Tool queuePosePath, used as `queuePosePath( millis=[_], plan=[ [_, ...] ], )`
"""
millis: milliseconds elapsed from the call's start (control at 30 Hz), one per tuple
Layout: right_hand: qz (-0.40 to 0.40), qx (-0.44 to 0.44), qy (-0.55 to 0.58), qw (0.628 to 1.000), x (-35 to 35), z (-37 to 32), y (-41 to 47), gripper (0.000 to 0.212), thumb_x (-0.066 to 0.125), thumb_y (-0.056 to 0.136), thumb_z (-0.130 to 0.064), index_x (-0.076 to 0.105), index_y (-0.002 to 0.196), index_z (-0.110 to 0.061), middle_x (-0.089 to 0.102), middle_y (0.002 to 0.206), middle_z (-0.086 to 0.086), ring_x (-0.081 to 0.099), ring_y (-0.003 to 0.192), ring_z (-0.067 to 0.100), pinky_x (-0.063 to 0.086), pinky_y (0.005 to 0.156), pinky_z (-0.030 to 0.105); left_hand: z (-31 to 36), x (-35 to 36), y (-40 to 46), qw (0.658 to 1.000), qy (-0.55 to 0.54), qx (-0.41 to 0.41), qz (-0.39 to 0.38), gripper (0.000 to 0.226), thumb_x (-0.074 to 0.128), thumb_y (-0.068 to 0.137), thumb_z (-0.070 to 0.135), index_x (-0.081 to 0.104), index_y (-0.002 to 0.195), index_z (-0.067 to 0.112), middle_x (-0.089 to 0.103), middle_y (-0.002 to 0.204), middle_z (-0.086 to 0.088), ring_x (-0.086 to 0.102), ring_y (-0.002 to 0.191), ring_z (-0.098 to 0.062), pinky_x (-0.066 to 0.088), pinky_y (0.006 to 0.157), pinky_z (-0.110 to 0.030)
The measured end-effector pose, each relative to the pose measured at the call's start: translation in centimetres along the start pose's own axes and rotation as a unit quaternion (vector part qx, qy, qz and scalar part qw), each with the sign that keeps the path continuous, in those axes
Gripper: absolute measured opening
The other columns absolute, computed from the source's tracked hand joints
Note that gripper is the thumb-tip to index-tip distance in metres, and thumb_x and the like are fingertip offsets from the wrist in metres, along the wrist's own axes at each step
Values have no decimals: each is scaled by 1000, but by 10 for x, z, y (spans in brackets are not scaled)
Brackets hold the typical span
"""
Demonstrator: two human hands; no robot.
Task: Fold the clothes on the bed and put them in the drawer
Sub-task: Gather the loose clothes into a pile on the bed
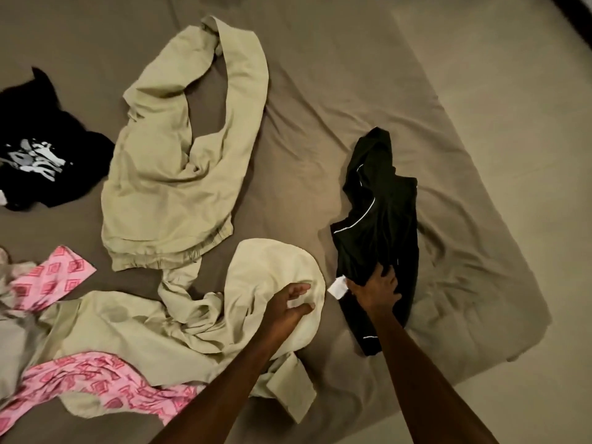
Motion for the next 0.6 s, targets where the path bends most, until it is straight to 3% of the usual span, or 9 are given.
queuePosePath(
  millis=[133, 200, 267, 333, 433, 500, 533, 567, 600],
  plan=[
    [77, -24, 19, 997, 7, 15, 22, 63, 75, 91, -41, 53, 143, -13, 36, 153, 23, 34, 142, 45, 32, 111, 63, -11, 10, 7, 1000, -27, -7, -2, 37, 80, 85, 13, 70, 118, 25, 72, 121, 11, 61, 119, -5, 45, 104, -22],
    [90, -42, 200, 975, 4, 23, 26, 34, 77, 89, -20, 65, 117, -5, 59, 123, 23, 56, 120, 43, 45, 96, 52, -19, 5, 10, 999, -44, -21, 7, 36, 80, 84, 15, 71, 118, 24, 72, 119, 11, 63, 118, -6, 46, 105, -24],
    [46, -32, 395, 917, -8, 24, 13, 16, 69, 86, -2, 63, 97, -11, 65, 97, 16, 65, 92, 33, 50, 78, 41, -22, 3, 7, 999, -35, -29, 11, 35, 81, 85, 16, 70, 117, 23, 72, 118, 10, 63, 116, -6, 47, 105, -25],
    [-3, -40, 483, 875, -25, 8, -7, 37, 58, 87, 10, 59, 109, -19, 66, 103, 6, 63, 85, 18, 55, 75, 39, -17, 2, 5, 998, -26, -40, 27, 35, 82, 85, 24, 68, 117, 25, 71, 119, 8, 64, 115, -7, 48, 104, -25],
    [-107, -53, 580, 806, -41, -30, -53, 70, 44, 84, 27, 55, 132, -22, 61, 120, -10, 64, 101, 5, 58, 79, 25, -5, 0, 5, 981, -151, -125, 11, 38, 68, 95, 42, 70, 123, 15, 70, 125, -12, 65, 113, -20, 52, 98, -33],
    [-195, -79, 603, 769, -47, -51, -88, 72, 40, 81, 31, 60, 128, -19, 65, 121, -11, 67, 104, 3, 57, 80, 21, 15, 6, -3, 954, -243, -176, 6, 60, 55, 94, 66, 72, 125, 17, 69, 120, -22, 67, 112, -38, 54, 95, -42],
    [-240, -107, 591, 763, -41, -58, -103, 70, 40, 80, 31, 63, 124, -19, 67, 121, -11, 67, 109, 5, 56, 83, 21, 26, 0, -5, 946, -278, -160, 37, 64, 50, 95, 69, 72, 125, 17, 68, 116, -27, 66, 112, -44, 54, 96, -48],
    [-283, -128, 574, 757, -37, -66, -119, 67, 45, 78, 29, 64, 121, -19, 69, 121, -10, 66, 114, 6, 55, 87, 21, 34, -7, -6, 930, -325, -144, 88, 62, 45, 100, 64, 73, 123, 13, 69, 113, -29, 67, 109, -46, 55, 96, -53],
    [-320, -156, 537, 765, -31, -73, -134, 63, 53, 76, 25, 64, 118, -21, 70, 119, -11, 65, 117, 7, 54, 90, 21, 44, -15, -6, 928, -347, -106, 80, 58, 43, 104, 55, 74, 119, 9, 70, 112, -30, 69, 108, -44, 57, 95, -54]
  ],
)
Point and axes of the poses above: each hand's wrist, its own y-axis towards the middle knuckle, its own x-axis out of the palm, z = x × y, the point moved 6 cm from there along y, towards the middle knuckle
